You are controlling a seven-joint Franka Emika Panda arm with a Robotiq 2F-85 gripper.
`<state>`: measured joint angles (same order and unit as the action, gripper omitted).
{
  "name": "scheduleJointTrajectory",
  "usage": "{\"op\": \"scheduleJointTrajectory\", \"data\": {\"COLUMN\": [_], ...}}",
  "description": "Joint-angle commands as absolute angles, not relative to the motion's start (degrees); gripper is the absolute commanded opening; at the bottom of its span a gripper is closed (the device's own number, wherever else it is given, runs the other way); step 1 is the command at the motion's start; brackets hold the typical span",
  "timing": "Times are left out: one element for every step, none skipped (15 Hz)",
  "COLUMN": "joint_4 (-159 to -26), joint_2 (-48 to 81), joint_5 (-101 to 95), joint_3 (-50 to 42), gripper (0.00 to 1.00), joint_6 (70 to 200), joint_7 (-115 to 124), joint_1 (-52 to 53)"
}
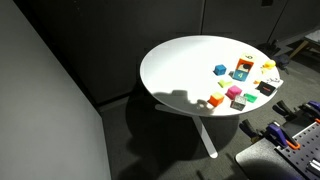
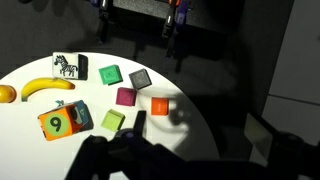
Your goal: Put the yellow block on the pink block
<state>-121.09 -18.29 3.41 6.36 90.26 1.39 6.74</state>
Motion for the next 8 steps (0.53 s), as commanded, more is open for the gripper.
{"op": "scheduleJointTrajectory", "data": {"joint_4": [-123.3, -124.1, -124.9, -125.6, -126.4, -127.1, -127.9, -128.6], "joint_2": [-19.3, -19.5, -19.6, -19.7, -19.8, -19.8, -19.8, -19.8], "joint_5": [2.2, 1.4, 0.5, -0.1, -0.8, -1.5, -2.2, -2.5], "joint_3": [6.6, 6.7, 6.8, 6.7, 6.7, 6.7, 6.7, 6.6], "gripper": [1.00, 1.00, 1.00, 1.00, 1.00, 1.00, 1.00, 1.00], "joint_6": [93.2, 94.4, 95.7, 96.8, 98.2, 99.2, 100.3, 101.4], "joint_7": [0.8, 0.8, 1.0, 1.0, 1.2, 1.4, 1.6, 1.7], "joint_1": [6.5, 6.5, 6.4, 6.4, 6.3, 6.3, 6.2, 6.2]}}
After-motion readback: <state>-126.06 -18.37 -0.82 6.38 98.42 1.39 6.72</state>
